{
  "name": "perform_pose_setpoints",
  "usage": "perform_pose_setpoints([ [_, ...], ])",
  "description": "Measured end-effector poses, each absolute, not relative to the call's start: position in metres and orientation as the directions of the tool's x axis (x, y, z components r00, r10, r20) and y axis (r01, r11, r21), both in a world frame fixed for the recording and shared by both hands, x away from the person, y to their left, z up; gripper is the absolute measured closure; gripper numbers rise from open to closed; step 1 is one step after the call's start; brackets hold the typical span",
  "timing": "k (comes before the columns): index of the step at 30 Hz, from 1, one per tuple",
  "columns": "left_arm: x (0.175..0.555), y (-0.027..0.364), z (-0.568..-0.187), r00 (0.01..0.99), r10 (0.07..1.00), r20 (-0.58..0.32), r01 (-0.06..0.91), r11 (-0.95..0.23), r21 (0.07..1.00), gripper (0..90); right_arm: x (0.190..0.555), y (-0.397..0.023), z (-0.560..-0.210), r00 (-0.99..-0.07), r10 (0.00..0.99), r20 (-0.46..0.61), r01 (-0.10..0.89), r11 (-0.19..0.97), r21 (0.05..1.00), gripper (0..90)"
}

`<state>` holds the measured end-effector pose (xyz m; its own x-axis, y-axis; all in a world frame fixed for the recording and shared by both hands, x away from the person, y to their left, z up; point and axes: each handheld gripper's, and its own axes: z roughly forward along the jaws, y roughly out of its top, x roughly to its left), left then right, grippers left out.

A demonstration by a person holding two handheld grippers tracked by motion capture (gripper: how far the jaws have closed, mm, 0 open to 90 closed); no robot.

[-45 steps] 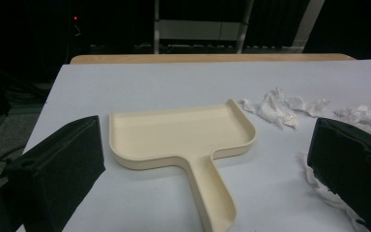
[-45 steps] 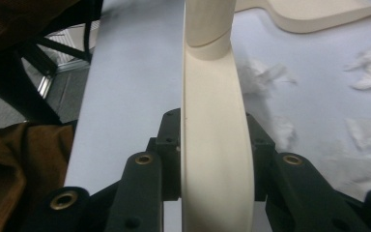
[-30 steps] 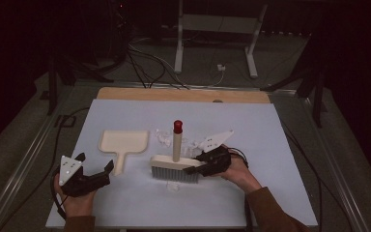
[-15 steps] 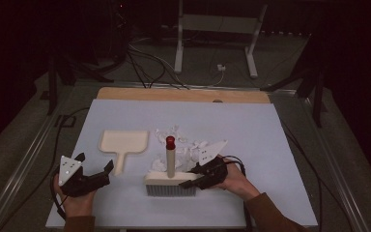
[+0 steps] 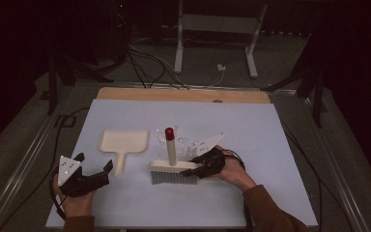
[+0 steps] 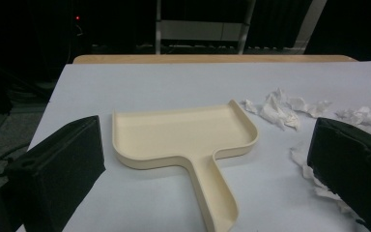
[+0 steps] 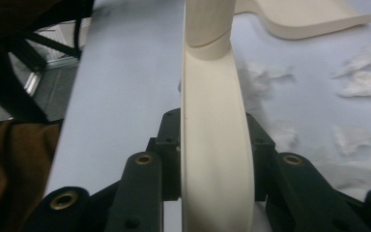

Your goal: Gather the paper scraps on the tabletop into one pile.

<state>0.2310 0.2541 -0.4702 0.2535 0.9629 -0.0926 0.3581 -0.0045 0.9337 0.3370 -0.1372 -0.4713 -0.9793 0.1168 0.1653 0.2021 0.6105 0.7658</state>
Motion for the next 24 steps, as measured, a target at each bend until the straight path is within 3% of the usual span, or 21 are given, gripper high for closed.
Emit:
perform_pose_setpoints([
  [24, 0.231, 0.255, -0.47, 0.254, 0.963, -0.092, 0.361, -0.006, 0.932, 0.5, 0.37, -0.162, -0.472, -0.945, 0.31, 0.105, 0.268, 0.548, 0.792, 68.3],
])
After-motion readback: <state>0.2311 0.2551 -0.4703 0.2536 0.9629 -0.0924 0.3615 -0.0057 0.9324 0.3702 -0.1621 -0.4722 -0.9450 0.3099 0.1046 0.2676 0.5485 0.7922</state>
